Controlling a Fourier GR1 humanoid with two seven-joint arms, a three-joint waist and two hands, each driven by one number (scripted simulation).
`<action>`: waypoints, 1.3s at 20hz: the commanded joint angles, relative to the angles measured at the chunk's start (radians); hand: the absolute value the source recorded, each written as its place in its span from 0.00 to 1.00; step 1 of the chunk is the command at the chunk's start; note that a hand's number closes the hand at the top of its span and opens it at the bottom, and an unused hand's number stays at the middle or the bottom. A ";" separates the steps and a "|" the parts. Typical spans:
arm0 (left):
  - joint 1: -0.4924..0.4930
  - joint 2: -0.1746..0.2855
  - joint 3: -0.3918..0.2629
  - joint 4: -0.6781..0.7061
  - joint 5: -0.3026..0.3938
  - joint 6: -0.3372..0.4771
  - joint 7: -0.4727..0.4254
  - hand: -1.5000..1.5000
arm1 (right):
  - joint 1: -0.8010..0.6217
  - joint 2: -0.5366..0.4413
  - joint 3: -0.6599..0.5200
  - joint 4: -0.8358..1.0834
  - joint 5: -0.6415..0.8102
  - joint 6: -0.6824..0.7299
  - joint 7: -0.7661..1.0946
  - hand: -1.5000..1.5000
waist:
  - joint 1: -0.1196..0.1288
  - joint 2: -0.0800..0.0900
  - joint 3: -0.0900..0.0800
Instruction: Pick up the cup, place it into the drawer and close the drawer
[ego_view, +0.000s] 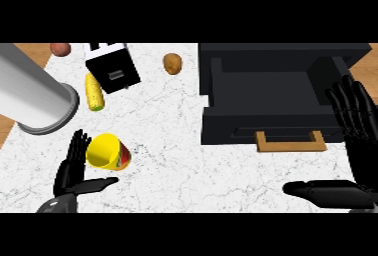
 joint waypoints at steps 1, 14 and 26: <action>-0.036 0.047 0.008 0.064 -0.004 -0.068 -0.086 0.00 | -0.037 0.004 0.004 0.035 0.006 -0.002 -0.002 0.00 | -0.001 0.002 0.000; -0.072 -0.005 0.011 0.069 0.019 -0.172 -0.091 0.00 | -0.005 0.016 0.010 0.005 -0.013 0.010 0.020 0.00 | -0.008 0.003 -0.001; -0.114 -0.073 -0.024 0.019 0.032 -0.326 -0.052 1.00 | -0.043 -0.003 -0.014 0.078 -0.006 0.018 -0.009 0.00 | -0.004 0.003 -0.001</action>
